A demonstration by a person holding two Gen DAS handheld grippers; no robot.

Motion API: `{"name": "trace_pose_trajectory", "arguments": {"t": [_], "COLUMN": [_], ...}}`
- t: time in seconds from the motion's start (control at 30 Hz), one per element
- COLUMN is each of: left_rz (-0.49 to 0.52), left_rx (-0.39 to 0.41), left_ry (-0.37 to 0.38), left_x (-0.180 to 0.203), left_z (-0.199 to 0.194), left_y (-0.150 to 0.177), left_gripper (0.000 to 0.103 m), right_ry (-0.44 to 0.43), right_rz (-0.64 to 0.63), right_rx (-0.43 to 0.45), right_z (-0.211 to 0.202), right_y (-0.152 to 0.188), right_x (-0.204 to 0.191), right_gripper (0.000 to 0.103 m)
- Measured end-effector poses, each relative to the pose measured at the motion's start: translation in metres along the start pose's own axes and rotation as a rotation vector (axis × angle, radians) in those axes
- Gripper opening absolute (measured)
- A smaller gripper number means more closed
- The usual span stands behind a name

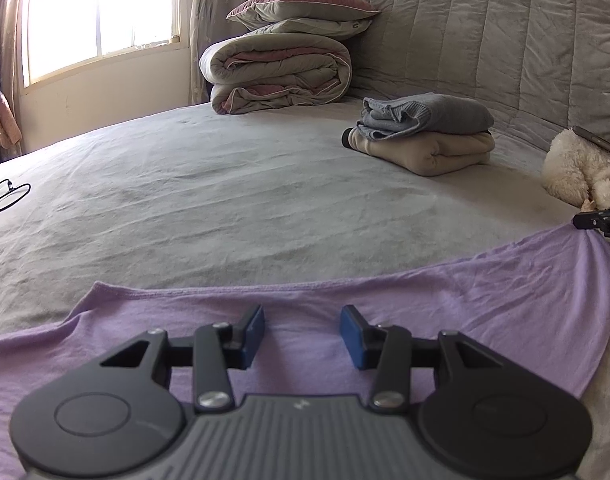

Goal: Fold clothes

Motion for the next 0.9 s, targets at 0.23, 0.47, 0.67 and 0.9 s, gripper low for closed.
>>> {"name": "trace_pose_trajectory", "arguments": {"t": [0.23, 0.47, 0.67, 0.9], "left_rz": [0.054, 0.141, 0.182, 0.138], "left_rx": [-0.051, -0.132, -0.163, -0.147], "left_ry": [0.056, 0.154, 0.194, 0.236], "left_x": [0.020, 0.070, 0.101, 0.121], "left_z": [-0.003, 0.019, 0.034, 0.041], "left_y": [-0.009, -0.012, -0.011, -0.008], "left_gripper": [0.044, 0.049, 0.049, 0.002], "right_ry": [-0.088, -0.163, -0.195, -0.169], "right_rz": [0.045, 0.058, 0.069, 0.034], "right_rx": [0.002, 0.003, -0.012, 0.014], "right_z": [-0.002, -0.003, 0.005, 0.004], "right_y": [-0.005, -0.010, -0.004, -0.004], "right_x": [0.004, 0.003, 0.001, 0.001], "right_gripper": [0.017, 0.045, 0.044, 0.004]}}
Point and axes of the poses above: each gripper's, at about its wrist camera, not at the fingertips, and z roughly the way its jaws point, x to its right, y to its underside, the point moved 6 cm from there along z, roughly the way its jaws point, and after that the axes turned 15 degrees about -z, right-handed, at the moved point
